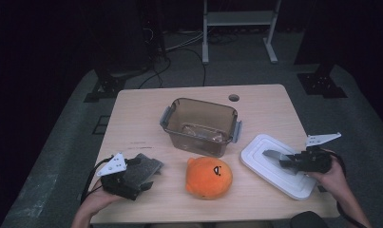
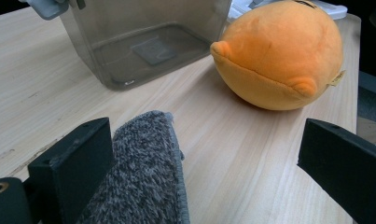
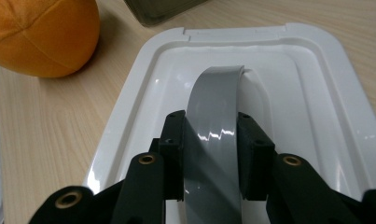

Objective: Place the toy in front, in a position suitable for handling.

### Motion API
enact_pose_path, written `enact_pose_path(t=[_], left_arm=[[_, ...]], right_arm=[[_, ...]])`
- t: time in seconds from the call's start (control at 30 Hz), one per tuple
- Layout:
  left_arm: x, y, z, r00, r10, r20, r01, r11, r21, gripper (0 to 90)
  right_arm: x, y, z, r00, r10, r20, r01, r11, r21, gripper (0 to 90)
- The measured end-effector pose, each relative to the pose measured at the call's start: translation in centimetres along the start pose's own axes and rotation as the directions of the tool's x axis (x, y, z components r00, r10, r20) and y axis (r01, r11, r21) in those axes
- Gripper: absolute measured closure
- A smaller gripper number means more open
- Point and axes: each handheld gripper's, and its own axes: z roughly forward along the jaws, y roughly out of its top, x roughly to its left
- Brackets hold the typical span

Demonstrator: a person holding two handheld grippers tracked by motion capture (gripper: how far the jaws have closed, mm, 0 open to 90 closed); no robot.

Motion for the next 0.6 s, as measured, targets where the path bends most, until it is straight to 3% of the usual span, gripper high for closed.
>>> enact_pose_path(t=[0.27, 0.4, 0.6], left_arm=[[-0.04, -0.01, -0.03, 1.0000, 0.001, 0.000, -0.001, 1.0000, -0.002, 2.6], [-0.02, -0.05, -0.05, 1.0000, -0.001, -0.001, 0.001, 1.0000, -0.001, 2.6], [-0.02, -0.04, -0.14, 1.0000, 0.002, -0.002, -0.002, 1.0000, -0.001, 2.6]], right_arm=[[-0.13, -0.66, 0.66, 0.9998, 0.018, -0.005, -0.018, 1.000, 0.020, 66.8], [-0.13, -0.76, 0.57, 0.9997, 0.025, -0.006, -0.025, 1.000, 0.012, 66.5], [0.15, -0.15, -0.12, 0.9997, 0.023, 0.002, -0.023, 0.999, -0.023, 59.2]])
